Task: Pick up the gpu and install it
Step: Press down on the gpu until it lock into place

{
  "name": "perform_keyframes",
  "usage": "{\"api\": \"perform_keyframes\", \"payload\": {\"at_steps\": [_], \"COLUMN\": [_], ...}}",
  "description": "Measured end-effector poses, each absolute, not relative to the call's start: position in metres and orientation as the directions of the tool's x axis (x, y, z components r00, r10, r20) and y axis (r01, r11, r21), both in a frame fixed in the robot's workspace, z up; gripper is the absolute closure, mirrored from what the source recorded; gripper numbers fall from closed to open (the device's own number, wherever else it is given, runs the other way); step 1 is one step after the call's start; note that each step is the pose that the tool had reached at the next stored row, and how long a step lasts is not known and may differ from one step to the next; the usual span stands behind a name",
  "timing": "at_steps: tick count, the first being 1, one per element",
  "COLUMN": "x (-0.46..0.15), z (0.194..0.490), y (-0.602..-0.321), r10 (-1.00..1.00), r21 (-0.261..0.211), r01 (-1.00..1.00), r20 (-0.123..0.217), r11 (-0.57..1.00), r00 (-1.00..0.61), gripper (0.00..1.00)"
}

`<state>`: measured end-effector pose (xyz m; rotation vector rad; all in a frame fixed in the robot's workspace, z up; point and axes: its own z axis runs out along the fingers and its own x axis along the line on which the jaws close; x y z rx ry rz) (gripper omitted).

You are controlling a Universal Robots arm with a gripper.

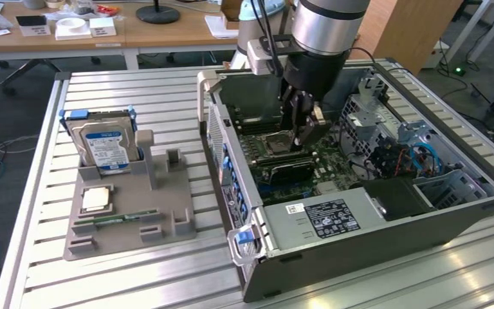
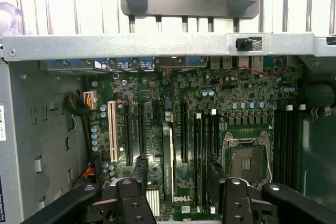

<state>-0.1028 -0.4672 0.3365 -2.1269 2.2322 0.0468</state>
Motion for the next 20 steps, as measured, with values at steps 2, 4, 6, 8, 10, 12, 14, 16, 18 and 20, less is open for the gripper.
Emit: {"api": "perform_keyframes", "payload": {"at_steps": [2,4,6,8,10,12,14,16,18,20], "x": [-0.1028,-0.1028,-0.1028,-0.1028,-0.1028,-0.1028,-0.1028,-0.1028,-0.1028,-0.1028], "z": [0.3365,0.3365,0.3365,0.3365,0.3365,0.3365,0.3365,0.3365,0.3365,0.3365], "y": [-0.4672,-0.4672,-0.4672,-0.4672,-0.4672,-0.4672,-0.4672,-0.4672,-0.4672,-0.4672], "r10": [-0.997,-0.997,-0.997,-0.997,-0.997,-0.997,-0.997,-0.997,-0.997,-0.997], "r21": [-0.018,-0.018,-0.018,-0.018,-0.018,-0.018,-0.018,-0.018,-0.018,-0.018], "r01": [-0.999,-0.999,-0.999,-0.999,-0.999,-0.999,-0.999,-0.999,-0.999,-0.999], "r20": [-0.063,-0.063,-0.063,-0.063,-0.063,-0.063,-0.063,-0.063,-0.063,-0.063], "r11": [0.049,0.049,0.049,0.049,0.049,0.049,0.049,0.049,0.049,0.049], "r00": [-0.048,-0.048,-0.048,-0.048,-0.048,-0.048,-0.048,-0.048,-0.048,-0.048], "gripper": [0.43,0.43,0.43,0.44,0.51,0.56,0.68,0.74,0.86,0.86]}}
